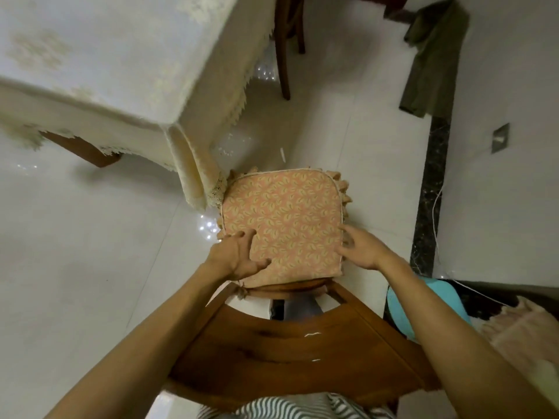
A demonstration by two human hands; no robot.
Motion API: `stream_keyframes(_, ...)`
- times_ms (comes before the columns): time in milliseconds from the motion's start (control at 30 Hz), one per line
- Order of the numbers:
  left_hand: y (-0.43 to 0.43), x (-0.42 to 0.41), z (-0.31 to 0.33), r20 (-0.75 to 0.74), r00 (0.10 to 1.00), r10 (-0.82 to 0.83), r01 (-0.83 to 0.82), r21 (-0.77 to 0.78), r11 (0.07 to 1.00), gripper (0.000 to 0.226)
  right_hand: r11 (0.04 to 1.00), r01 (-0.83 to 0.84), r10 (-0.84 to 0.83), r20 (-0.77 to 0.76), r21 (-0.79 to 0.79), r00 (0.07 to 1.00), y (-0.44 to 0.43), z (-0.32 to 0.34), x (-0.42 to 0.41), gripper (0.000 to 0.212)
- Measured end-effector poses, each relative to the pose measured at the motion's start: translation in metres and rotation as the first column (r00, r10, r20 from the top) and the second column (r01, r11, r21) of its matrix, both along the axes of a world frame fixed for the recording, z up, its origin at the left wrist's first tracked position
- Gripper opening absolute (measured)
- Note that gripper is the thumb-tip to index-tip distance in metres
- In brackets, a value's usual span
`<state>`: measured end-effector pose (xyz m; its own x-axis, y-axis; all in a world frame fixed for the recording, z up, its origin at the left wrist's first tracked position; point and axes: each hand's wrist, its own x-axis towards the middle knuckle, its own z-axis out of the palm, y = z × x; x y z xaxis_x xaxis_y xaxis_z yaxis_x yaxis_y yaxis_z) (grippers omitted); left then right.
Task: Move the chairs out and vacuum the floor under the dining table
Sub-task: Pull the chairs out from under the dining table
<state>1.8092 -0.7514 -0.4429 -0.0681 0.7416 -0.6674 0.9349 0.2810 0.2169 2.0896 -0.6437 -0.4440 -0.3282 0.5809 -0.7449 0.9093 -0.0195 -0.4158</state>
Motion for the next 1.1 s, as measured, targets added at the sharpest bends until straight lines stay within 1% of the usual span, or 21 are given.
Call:
stream_keyframes(67, 0.016, 0.007, 0.030, -0.011, 1.000, -0.029, 0.030, 0.119, 0.992, 0.085, 0.994, 0.043, -0.037, -0.058, 0.103, 0.998, 0.010, 0.037, 0.002, 0.070)
stream_keyframes(133, 0.034, 0.014, 0.060, -0.032, 0.997, -0.072, 0.077, 0.207, 0.975, 0.087, 0.977, 0.077, -0.065, -0.067, 0.198, 0.996, 0.017, 0.068, 0.011, 0.068)
stream_keyframes(233, 0.060, 0.030, 0.099, -0.055, 0.991, -0.123, 0.134, 0.310, 0.941, 0.094, 0.951, 0.130, -0.114, -0.074, 0.282, 0.991, 0.025, 0.103, 0.037, 0.071)
stream_keyframes(367, 0.086, 0.064, 0.136, -0.066, 0.980, -0.187, 0.197, 0.420, 0.886, 0.091, 0.907, 0.203, -0.186, -0.083, 0.369, 0.979, 0.027, 0.139, 0.079, 0.071)
stream_keyframes(500, 0.111, 0.104, 0.154, -0.068, 0.966, -0.251, 0.254, 0.453, 0.855, 0.081, 0.875, 0.229, -0.228, -0.052, 0.427, 0.972, 0.030, 0.161, 0.125, 0.074)
stream_keyframes(633, 0.131, 0.145, 0.168, -0.051, 0.957, -0.287, 0.271, 0.514, 0.814, 0.082, 0.836, 0.242, -0.264, -0.027, 0.493, 0.964, 0.038, 0.173, 0.169, 0.079)
stream_keyframes(733, 0.143, 0.178, 0.176, -0.060, 0.955, -0.291, 0.279, 0.517, 0.809, 0.081, 0.819, 0.230, -0.276, 0.008, 0.526, 0.961, 0.052, 0.176, 0.200, 0.081)
stream_keyframes(833, 0.154, 0.210, 0.182, -0.083, 0.961, -0.264, 0.269, 0.515, 0.814, 0.081, 0.806, 0.211, -0.252, -0.002, 0.553, 0.968, 0.074, 0.179, 0.229, 0.081)
stream_keyframes(1000, 0.167, 0.259, 0.190, -0.121, 0.978, -0.170, 0.208, 0.511, 0.834, 0.080, 0.821, 0.175, -0.169, -0.062, 0.544, 0.984, 0.118, 0.187, 0.276, 0.080)
stream_keyframes(1100, 0.178, 0.290, 0.200, -0.142, 0.983, -0.119, 0.176, 0.509, 0.843, 0.080, 0.818, 0.178, -0.152, -0.094, 0.546, 0.984, 0.143, 0.198, 0.308, 0.080)
